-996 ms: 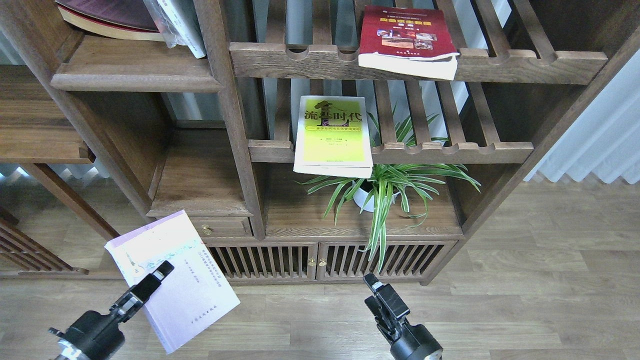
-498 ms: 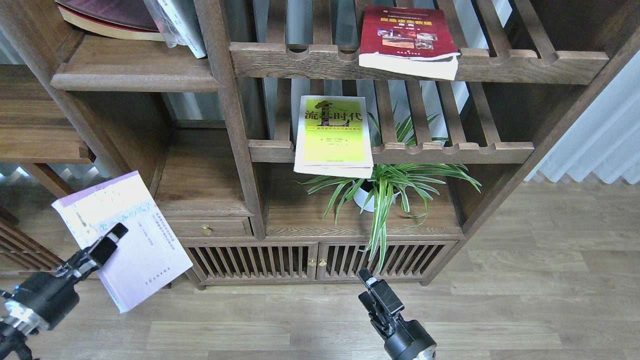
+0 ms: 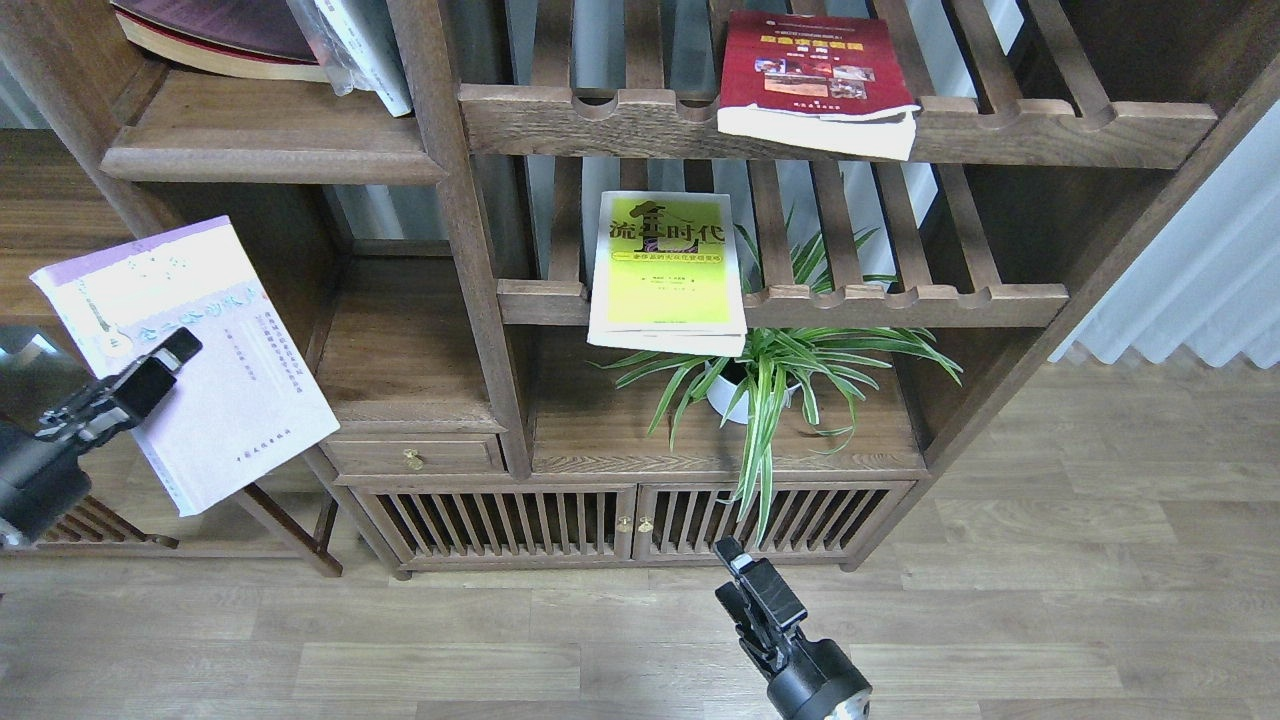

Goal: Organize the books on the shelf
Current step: 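Lift the white book with the left gripper up toward the top shelf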

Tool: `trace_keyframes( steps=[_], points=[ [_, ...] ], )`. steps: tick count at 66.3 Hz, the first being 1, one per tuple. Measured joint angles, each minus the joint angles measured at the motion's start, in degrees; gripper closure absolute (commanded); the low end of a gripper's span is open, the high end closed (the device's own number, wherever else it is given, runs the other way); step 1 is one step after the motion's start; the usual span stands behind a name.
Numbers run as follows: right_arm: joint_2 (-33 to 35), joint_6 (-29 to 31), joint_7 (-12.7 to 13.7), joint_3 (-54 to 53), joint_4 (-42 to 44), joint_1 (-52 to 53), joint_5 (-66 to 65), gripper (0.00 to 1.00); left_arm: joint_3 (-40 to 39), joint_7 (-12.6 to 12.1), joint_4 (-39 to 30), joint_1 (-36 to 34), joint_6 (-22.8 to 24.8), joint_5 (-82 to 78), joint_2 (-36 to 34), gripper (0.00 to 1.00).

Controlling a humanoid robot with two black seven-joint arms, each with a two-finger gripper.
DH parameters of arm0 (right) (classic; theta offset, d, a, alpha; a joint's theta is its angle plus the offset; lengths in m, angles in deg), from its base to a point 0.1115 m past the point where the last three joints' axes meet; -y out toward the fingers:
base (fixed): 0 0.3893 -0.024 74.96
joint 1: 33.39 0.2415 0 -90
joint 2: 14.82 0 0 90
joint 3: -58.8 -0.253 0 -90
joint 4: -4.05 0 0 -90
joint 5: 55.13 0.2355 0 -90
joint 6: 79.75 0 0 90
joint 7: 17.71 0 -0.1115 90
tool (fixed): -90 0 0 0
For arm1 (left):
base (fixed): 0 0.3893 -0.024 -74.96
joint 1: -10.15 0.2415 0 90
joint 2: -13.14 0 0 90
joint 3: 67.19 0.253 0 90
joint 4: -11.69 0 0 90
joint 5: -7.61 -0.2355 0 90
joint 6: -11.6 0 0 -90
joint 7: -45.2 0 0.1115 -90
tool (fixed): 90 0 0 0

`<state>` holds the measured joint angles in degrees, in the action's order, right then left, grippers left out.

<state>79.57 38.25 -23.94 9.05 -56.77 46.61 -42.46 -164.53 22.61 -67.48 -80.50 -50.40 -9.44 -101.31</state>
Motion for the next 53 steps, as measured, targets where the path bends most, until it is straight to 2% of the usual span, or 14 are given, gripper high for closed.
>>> trace_keyframes(
  steps=[15, 29, 53],
  points=[
    [-0.90, 0.00, -0.08, -0.02, 0.00, 0.50, 0.02, 0.02, -4.39, 0.00, -0.10, -0.17, 0.00, 5.86, -7.11, 0.95],
    [-1.58, 0.00, -0.10, -0.08, 0.00, 0.73, -0.01, 0.02, -5.04, 0.00, -0.12, -1.94, 0.00, 8.42, -10.25, 0.95],
    [-2.04, 0.00, -0.10, -0.26, 0.00, 0.70, -0.01, 0.02, -1.43, -1.24, 0.15, -11.80, 0.00, 8.14, -15.40, 0.95]
  ],
)
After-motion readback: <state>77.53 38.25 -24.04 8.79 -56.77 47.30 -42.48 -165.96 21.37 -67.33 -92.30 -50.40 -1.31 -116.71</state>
